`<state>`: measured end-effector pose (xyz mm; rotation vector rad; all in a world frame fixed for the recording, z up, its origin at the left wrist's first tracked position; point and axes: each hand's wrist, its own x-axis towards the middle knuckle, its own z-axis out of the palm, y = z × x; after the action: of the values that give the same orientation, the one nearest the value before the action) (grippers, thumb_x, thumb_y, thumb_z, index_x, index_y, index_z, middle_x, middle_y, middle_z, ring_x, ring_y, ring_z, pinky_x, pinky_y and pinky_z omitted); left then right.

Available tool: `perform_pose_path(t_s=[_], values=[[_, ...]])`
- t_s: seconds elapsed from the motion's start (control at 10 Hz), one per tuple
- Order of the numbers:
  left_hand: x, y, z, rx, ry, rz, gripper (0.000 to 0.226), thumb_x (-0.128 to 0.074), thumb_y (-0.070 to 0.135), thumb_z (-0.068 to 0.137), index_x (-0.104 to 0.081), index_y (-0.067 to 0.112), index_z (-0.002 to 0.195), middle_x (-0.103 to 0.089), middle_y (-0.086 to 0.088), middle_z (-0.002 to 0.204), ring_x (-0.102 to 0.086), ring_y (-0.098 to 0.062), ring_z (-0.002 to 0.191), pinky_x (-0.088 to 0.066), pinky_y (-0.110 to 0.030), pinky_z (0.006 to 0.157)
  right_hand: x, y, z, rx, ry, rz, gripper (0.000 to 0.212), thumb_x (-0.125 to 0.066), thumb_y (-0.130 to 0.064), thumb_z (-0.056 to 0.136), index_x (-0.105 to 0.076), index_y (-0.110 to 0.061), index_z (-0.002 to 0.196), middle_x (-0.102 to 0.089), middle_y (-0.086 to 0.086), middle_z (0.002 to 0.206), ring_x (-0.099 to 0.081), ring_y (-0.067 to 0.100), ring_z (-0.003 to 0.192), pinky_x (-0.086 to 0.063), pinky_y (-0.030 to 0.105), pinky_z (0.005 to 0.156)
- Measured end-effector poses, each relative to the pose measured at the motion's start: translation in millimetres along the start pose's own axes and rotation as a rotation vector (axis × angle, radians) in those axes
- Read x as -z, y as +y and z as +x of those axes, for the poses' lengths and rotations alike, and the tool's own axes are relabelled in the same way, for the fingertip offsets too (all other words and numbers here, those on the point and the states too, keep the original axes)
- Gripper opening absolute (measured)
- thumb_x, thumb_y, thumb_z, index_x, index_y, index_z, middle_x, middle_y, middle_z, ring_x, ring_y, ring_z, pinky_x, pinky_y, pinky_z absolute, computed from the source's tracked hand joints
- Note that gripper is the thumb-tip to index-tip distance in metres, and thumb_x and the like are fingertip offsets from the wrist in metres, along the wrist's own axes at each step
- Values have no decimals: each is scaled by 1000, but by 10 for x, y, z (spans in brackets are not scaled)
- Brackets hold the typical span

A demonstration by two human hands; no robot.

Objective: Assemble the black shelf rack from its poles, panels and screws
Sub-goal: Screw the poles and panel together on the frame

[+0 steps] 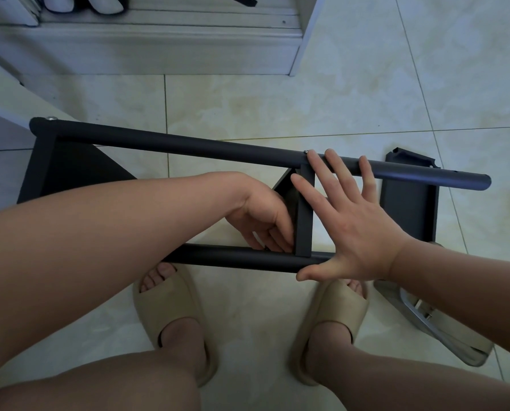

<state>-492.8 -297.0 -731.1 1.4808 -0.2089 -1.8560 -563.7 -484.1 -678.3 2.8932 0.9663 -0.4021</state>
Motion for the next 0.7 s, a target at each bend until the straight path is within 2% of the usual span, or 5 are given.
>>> perform_pose_path(t_s=[0.1,0.2,0.3,0.5,0.7], values=[[21,4,-11,-12,-6,-19,30,-64,10,93,-67,14,123,-75,1,108,-72,-11,97,-50,-37,94,4,1,0,-1,2,-4,131,-35,-101,67,-14,-14,163,-2,19,169,2,41,156,0,72,118],[35,-9,-42,2,-25,-2,29,-64,17,93,-68,17,122,-74,3,113,-70,-13,107,-48,-41,100,5,2,1,0,0,-7,131,-34,-101,67,-13,-14,163,-1,19,169,2,41,156,1,72,118],[25,1,-59,7,8,42,18,-66,24,93,-73,24,110,-75,5,112,-68,-14,112,-45,-45,106,4,4,1,-2,-2,-8,131,-34,-101,67,-12,-14,163,0,19,169,3,41,156,1,72,118],[-18,30,-11,6,39,17,33,-65,13,93,-66,14,126,-74,0,113,-69,-15,107,-44,-45,109,3,-3,-3,-1,-4,-7,132,-35,-101,66,-15,-14,163,-2,19,169,2,41,156,0,72,118],[-16,22,-9,-24,14,-41,42,-63,8,93,-59,8,135,-73,-2,113,-71,-12,99,-50,-37,93,13,-3,-2,-1,-2,-2,132,-35,-101,66,-15,-13,163,-2,20,169,1,41,156,1,72,118]])
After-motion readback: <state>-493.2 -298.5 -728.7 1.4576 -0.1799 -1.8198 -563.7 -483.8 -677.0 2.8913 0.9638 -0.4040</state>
